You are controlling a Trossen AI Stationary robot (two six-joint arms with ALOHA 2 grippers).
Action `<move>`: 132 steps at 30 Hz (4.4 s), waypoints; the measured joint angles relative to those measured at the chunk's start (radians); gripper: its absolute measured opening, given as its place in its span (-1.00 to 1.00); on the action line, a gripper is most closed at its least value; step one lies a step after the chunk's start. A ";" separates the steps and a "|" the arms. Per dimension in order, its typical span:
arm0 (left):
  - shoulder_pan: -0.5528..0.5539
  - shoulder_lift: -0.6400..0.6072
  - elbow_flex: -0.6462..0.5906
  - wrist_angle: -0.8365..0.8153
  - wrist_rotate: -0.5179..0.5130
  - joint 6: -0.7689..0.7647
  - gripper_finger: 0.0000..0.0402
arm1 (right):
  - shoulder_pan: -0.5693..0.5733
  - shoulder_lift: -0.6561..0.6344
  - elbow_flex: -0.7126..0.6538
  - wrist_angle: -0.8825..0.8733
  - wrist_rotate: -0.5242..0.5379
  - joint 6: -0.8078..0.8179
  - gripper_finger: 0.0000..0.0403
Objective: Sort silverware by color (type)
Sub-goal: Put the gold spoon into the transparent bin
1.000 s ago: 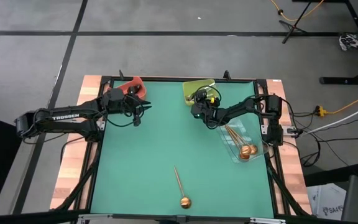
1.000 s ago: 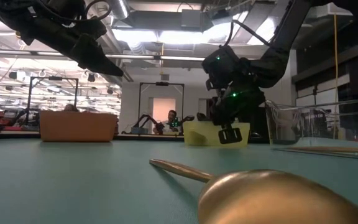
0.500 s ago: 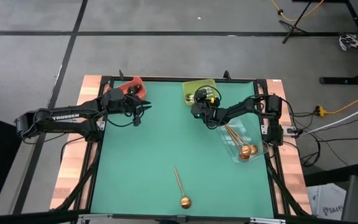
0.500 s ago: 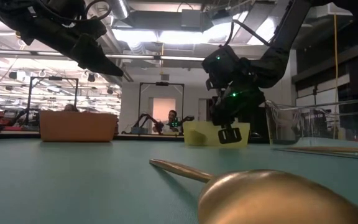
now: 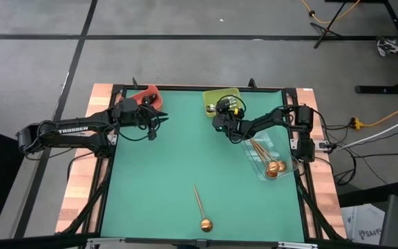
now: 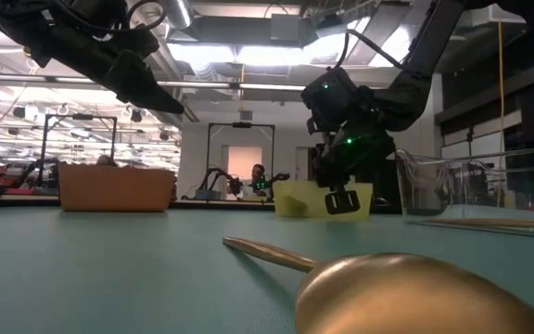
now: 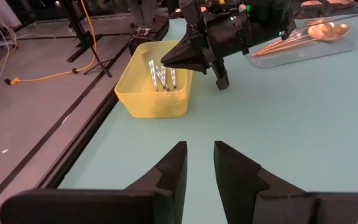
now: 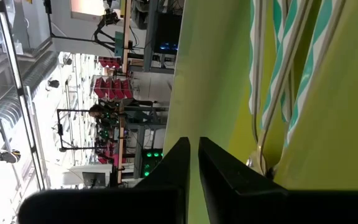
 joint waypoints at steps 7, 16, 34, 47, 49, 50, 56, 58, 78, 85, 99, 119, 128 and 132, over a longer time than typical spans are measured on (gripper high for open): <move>0.000 0.000 0.000 0.000 0.000 0.000 -0.64 | 0.001 0.000 0.000 0.000 0.000 0.000 -0.84; 0.000 0.000 0.000 -0.002 0.000 0.000 -0.64 | 0.003 -0.003 0.000 0.003 -0.042 0.002 -0.84; 0.000 0.000 0.000 -0.009 0.000 -0.026 -0.64 | 0.030 -0.001 -0.003 0.088 -0.032 -0.010 -0.84; 0.000 0.000 0.000 -0.040 0.000 -0.026 -0.64 | 0.030 -0.001 -0.002 0.541 -0.198 -0.404 -0.84; 0.000 0.000 0.000 -0.046 0.000 -0.026 -0.64 | 0.030 -0.002 -0.002 0.613 -0.291 -0.500 -0.84; 0.000 0.000 0.000 -0.046 0.000 -0.026 -0.64 | 0.030 -0.002 -0.002 0.644 -0.348 -0.547 -0.84; 0.000 0.000 0.000 -0.046 0.000 -0.026 -0.64 | 0.063 -0.003 -0.001 0.725 -0.717 -0.758 -0.84; 0.000 0.000 0.000 -0.046 0.000 -0.027 -0.64 | 0.094 -0.003 -0.001 0.724 -0.780 -0.793 -0.84; 0.000 0.000 0.000 -0.047 0.000 -0.050 -0.64 | 0.368 -0.003 0.000 0.455 -1.099 -1.039 -0.84; 0.000 0.000 0.000 -0.047 0.000 -0.050 -0.64 | 0.425 -0.003 0.000 0.349 -1.135 -1.039 -0.84; 0.000 0.000 0.000 -0.047 0.000 -0.050 -0.64 | 0.475 -0.015 0.004 0.277 -1.180 -1.050 -0.84; 0.000 0.000 -0.001 -0.049 0.055 -0.052 -0.64 | 0.475 -0.080 0.445 -0.846 -1.187 -1.369 -0.84; 0.000 0.000 -0.001 -0.053 0.055 -0.052 -0.64 | 0.474 -0.080 0.568 -0.996 -1.187 -1.395 -0.84; 0.000 0.000 -0.001 -0.053 0.056 -0.052 -0.64 | 0.474 -0.080 0.572 -0.996 -1.187 -1.395 -0.84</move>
